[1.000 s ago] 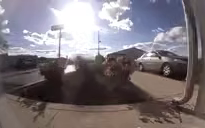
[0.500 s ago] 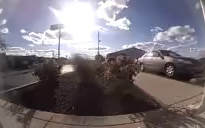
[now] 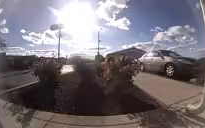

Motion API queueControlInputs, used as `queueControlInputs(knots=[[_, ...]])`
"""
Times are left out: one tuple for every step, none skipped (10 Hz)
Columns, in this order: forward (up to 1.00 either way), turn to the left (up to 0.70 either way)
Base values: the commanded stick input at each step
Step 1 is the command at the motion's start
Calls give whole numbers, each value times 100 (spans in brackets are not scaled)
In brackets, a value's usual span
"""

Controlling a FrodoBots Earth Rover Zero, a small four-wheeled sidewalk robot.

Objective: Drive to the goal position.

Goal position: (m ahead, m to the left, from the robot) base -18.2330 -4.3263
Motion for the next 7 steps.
queueControlInputs(knots=[[0, 45], [0, 45], [0, 45], [0, 45], [0, 45], [0, 45], [0, 45]])
